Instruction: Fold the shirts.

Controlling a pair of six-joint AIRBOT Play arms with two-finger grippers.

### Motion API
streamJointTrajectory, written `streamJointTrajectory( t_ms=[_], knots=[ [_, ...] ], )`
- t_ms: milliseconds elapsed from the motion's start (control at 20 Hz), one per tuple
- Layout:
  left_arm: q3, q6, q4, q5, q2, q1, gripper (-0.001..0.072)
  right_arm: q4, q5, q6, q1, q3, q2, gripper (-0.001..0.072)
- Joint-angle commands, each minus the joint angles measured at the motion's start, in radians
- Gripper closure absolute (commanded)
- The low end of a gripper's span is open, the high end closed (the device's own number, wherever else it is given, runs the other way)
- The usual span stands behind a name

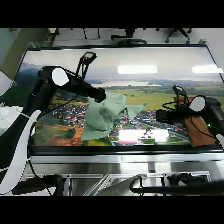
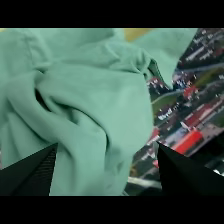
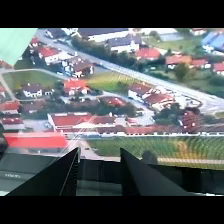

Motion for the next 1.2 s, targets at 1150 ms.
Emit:
streamJointTrajectory(
  t_ms=[1150],
  knots=[
    [-0.868, -0.015, -0.239, 0.289, 0.191, 0.286, 0.013, 0.798, -0.402, -0.709, -0.018, 0.076, -0.538, 0.0215]
  ],
)
